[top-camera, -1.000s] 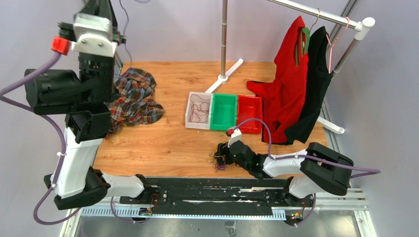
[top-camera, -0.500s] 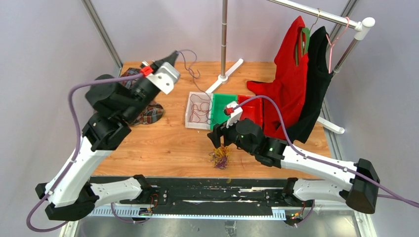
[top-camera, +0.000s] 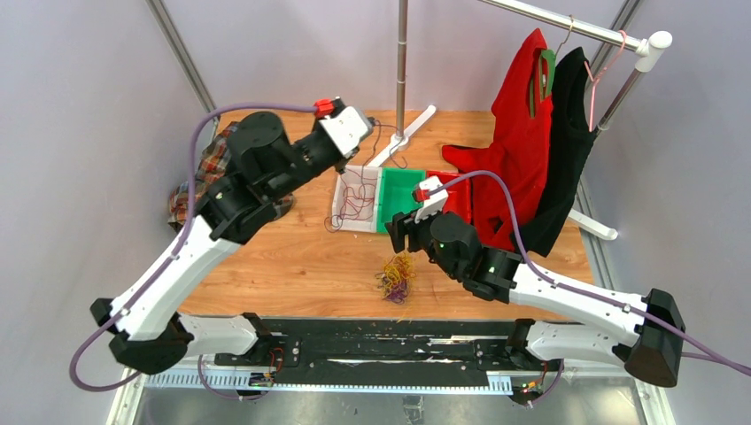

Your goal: Untangle the cables

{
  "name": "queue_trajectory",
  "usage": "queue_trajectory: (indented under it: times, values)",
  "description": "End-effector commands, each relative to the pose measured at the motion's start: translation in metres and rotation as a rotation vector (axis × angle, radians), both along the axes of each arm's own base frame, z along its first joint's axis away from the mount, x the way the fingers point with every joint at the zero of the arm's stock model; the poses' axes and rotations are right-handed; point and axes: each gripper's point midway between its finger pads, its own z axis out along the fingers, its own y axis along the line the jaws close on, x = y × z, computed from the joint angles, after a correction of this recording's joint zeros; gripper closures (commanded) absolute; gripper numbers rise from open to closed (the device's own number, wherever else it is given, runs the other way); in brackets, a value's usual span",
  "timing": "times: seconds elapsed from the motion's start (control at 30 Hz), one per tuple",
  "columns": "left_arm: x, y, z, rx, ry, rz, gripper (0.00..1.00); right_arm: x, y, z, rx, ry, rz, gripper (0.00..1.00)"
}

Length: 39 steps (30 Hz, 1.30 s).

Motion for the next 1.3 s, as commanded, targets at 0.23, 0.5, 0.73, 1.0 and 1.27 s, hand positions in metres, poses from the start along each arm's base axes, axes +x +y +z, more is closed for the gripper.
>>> queue_trajectory:
  times: [0.23,0.5,0.73,1.0,1.27]
  values:
    - [0.028,-0.057,0.023,-0.081,-0.011,-0.067,1.00,0.028,-0.048,0.005,0.025,-0.067,-0.217,0.35]
    - [0.057,-0.091,0.020,-0.073,-0.033,-0.063,1.00,0.057,-0.092,-0.013,0.017,-0.027,-0.330,0.43]
    - [0.089,-0.131,-0.005,-0.053,0.020,-0.069,1.00,0.077,-0.130,-0.026,0.010,-0.005,-0.437,0.46]
    - [0.116,-0.153,-0.048,-0.007,0.071,-0.039,1.00,0.079,-0.135,-0.044,0.018,0.025,-0.434,0.49]
    - [0.125,-0.154,-0.103,0.053,0.145,0.000,0.99,0.070,-0.145,-0.057,0.004,0.052,-0.451,0.54]
